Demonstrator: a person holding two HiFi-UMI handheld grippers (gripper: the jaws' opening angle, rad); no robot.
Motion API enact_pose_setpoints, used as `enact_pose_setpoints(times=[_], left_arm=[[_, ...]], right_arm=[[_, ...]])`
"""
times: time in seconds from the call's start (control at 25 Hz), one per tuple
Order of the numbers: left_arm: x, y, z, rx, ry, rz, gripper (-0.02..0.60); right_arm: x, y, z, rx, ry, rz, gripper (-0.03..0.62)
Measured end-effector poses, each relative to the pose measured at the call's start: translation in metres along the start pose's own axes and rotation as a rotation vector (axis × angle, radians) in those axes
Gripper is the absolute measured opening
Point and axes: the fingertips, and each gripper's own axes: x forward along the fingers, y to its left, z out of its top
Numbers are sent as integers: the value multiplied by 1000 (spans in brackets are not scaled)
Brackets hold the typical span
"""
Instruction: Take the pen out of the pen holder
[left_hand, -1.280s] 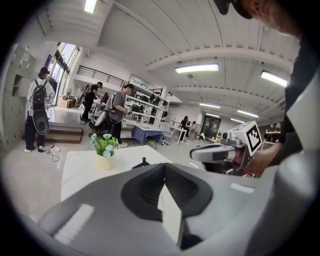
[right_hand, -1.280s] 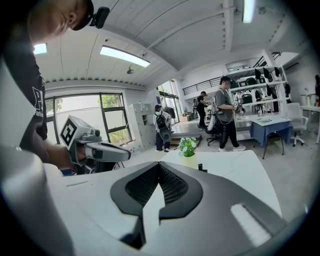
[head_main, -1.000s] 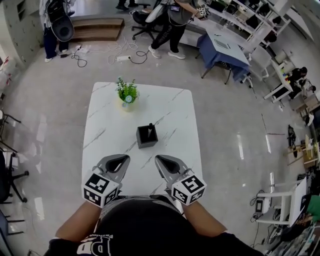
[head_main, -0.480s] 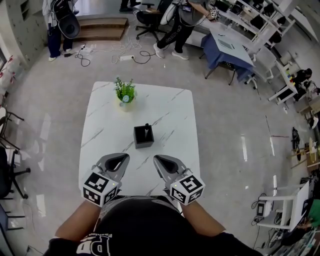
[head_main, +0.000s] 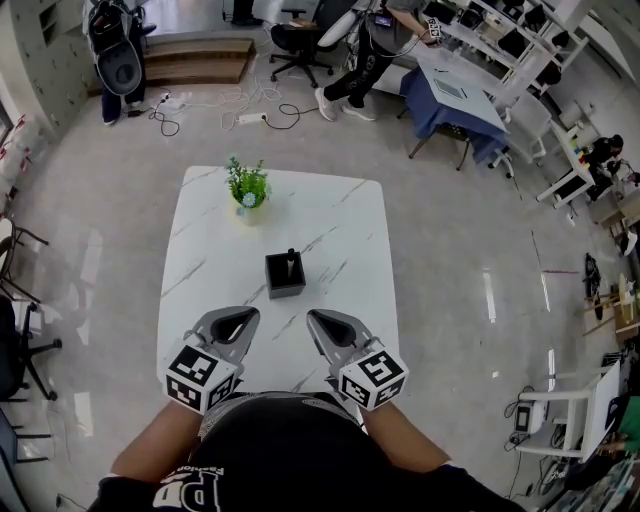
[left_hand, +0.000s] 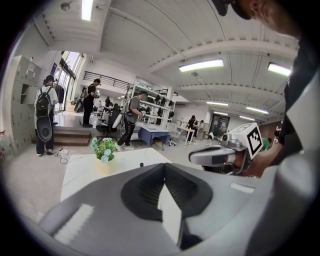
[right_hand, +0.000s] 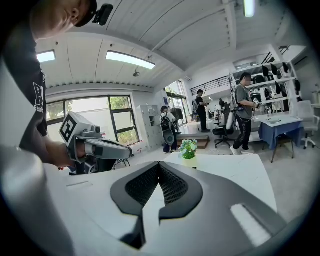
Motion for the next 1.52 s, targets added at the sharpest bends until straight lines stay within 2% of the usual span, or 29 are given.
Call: enact_pose_setpoints(times=[0.48, 0.64, 1.16, 1.52], left_arm=[[-1, -7, -2, 5, 3, -15, 57], [-3, -8, -2, 5, 5, -18, 57], [-4, -5, -6, -1, 8, -20, 57], [-4, -1, -12, -16, 12, -14, 57]], right_arm=[[0, 5, 2, -71, 2, -14, 5], [-1, 5, 1, -74, 3, -18, 63], [3, 6, -3, -76, 28, -12, 63], [19, -19, 4, -136, 42, -53, 63]])
